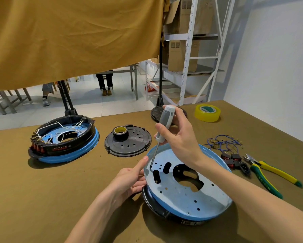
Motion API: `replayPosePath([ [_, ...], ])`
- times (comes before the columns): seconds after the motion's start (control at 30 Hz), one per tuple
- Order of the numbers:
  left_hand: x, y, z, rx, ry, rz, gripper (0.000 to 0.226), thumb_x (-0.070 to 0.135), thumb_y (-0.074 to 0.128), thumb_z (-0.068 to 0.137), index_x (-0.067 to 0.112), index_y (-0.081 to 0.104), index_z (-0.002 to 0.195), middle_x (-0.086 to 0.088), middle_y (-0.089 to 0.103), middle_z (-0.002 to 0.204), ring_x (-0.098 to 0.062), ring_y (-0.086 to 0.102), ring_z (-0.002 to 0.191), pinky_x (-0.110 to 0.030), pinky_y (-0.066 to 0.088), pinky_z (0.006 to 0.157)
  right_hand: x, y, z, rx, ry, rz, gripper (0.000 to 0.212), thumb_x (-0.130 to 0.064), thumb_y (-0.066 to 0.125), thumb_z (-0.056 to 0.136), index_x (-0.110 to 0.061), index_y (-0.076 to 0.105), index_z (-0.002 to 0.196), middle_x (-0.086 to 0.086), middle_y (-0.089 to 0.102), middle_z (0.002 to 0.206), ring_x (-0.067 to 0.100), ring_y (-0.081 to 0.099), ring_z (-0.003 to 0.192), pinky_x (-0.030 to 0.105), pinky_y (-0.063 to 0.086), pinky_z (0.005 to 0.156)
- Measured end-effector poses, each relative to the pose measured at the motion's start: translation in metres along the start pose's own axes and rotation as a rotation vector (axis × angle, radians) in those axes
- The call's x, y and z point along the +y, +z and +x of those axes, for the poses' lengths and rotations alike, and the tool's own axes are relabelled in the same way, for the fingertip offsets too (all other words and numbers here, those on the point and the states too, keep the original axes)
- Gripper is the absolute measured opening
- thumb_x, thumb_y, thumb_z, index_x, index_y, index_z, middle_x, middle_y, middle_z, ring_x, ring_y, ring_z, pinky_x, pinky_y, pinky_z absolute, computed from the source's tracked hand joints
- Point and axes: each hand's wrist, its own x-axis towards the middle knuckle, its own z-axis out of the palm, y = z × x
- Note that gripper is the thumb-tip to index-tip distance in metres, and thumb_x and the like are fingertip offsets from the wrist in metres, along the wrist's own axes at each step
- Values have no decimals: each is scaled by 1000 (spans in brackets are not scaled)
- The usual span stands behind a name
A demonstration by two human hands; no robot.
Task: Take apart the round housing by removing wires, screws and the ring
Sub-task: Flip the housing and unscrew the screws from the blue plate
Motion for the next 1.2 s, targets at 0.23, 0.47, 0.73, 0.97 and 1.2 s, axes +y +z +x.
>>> replayPosePath([
  [0.23, 0, -1, -1, -2, -8, -4, 66, 61, 72, 80, 3, 70, 111, -12, 81, 97, -23, 79, 91, -28, 64, 69, 0, -1, -1, -22, -23, -21, 44, -24, 71, 95, -26, 47, 132, -1, 62, 102, 28, 68, 96, 42, 65, 69],
  [0.47, -1, -1, -2, -2, 4, -3, 68, 62, 72, 79, 3, 69, 113, -11, 81, 97, -22, 79, 91, -29, 64, 72, 2, -7, -4, -13, -12, 40, 45, -21, 71, 95, -24, 47, 134, 3, 63, 98, 34, 71, 91, 40, 64, 66],
  [0.73, -1, -1, -3, 4, 8, 5, 69, 62, 72, 78, 2, 69, 113, -12, 81, 97, -22, 79, 91, -29, 64, 72, 6, -12, -10, 43, 8, 30, 44, -19, 73, 94, -28, 47, 129, 3, 60, 102, 33, 70, 94, 40, 64, 62],
  [0.97, -1, 1, -2, 15, 14, 19, 66, 61, 69, 83, 3, 71, 114, -11, 81, 99, -22, 79, 93, -31, 64, 80, -21, -8, 3, 6, -169, -481, 53, -35, 83, 84, -16, 43, 114, -2, 64, 85, 15, 67, 68, 34, 59, 54],
  [1.2, -1, 2, -4, 25, 24, 22, 62, 60, 67, 87, 3, 71, 114, -11, 81, 100, -22, 79, 93, -35, 62, 87, -40, -3, 17, -100, -211, -836, 51, -48, 73, 90, -17, 38, 112, 5, 67, 84, 29, 67, 68, 42, 58, 55],
])
